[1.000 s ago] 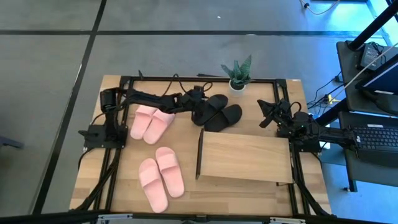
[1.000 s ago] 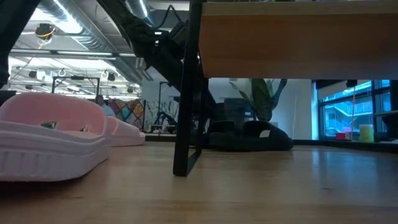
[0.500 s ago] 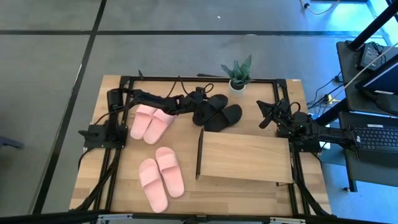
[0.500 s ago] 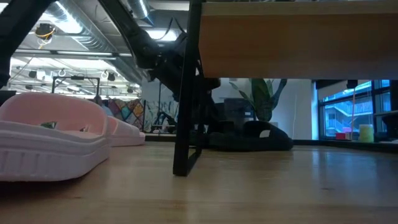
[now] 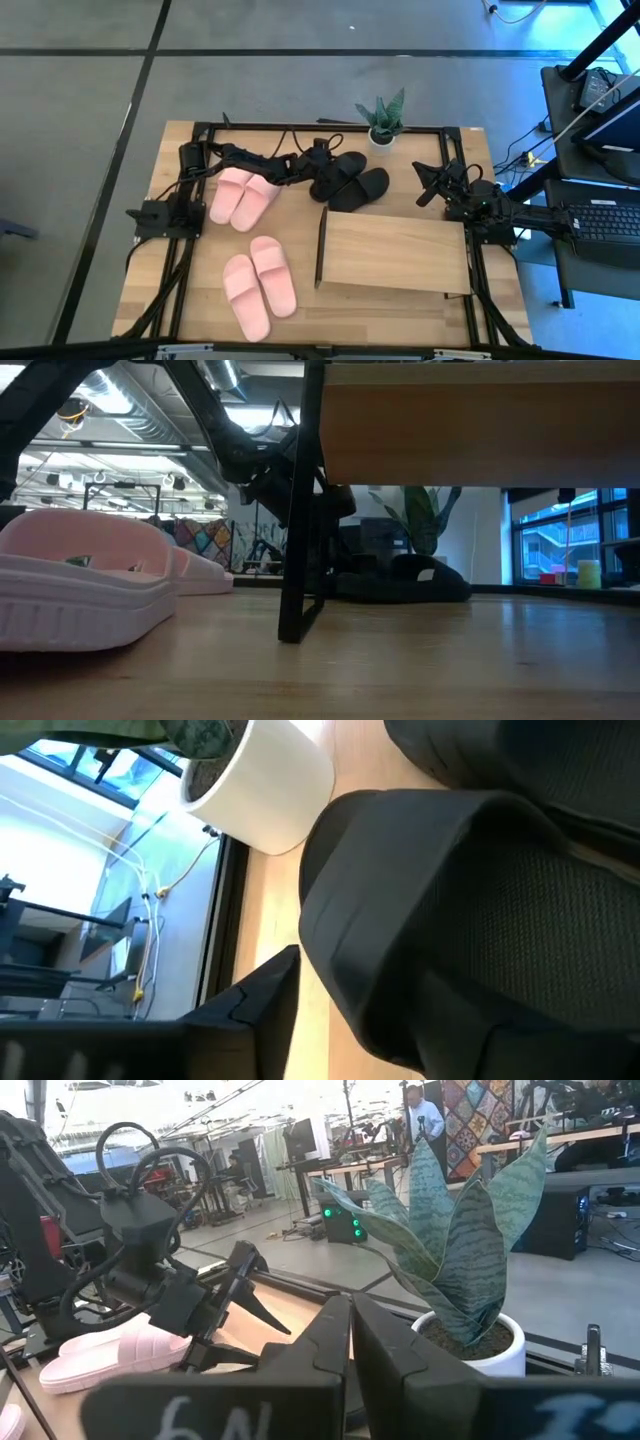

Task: Pick and place slides into the shelf
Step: Put the left black slipper onto the shelf

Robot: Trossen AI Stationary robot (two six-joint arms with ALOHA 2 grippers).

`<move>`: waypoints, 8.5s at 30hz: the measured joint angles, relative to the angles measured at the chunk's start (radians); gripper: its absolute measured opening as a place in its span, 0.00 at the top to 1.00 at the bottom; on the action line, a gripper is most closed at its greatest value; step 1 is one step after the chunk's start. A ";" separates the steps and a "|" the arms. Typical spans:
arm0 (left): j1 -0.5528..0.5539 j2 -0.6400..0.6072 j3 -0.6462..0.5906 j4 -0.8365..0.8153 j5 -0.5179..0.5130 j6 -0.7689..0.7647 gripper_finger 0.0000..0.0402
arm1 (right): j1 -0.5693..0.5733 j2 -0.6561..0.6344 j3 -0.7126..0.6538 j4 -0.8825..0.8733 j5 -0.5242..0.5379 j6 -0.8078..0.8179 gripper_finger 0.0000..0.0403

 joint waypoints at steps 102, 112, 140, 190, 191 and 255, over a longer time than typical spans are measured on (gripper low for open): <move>-0.652 0.138 1.085 -1.486 -0.773 -1.340 1.00 | 0.000 0.000 -0.001 -0.011 -0.012 0.081 0.95; -0.636 0.144 1.083 -1.492 -0.758 -1.336 1.00 | 0.000 0.000 0.025 -0.005 -0.013 0.382 0.95; -0.633 0.144 1.083 -1.514 -0.763 -1.283 1.00 | 0.000 0.005 0.241 -0.120 -0.521 0.695 0.53; -0.640 0.143 1.083 -1.514 -0.797 -1.201 1.00 | -0.602 1.340 1.044 -0.913 -1.622 0.126 0.50; -0.640 0.143 1.083 -1.514 -0.806 -1.201 1.00 | -0.596 1.346 1.044 -0.898 -1.623 0.128 0.50; -0.645 -0.001 1.083 -1.524 -0.478 -1.159 0.59 | -0.510 1.360 1.043 -0.699 -1.650 0.183 0.88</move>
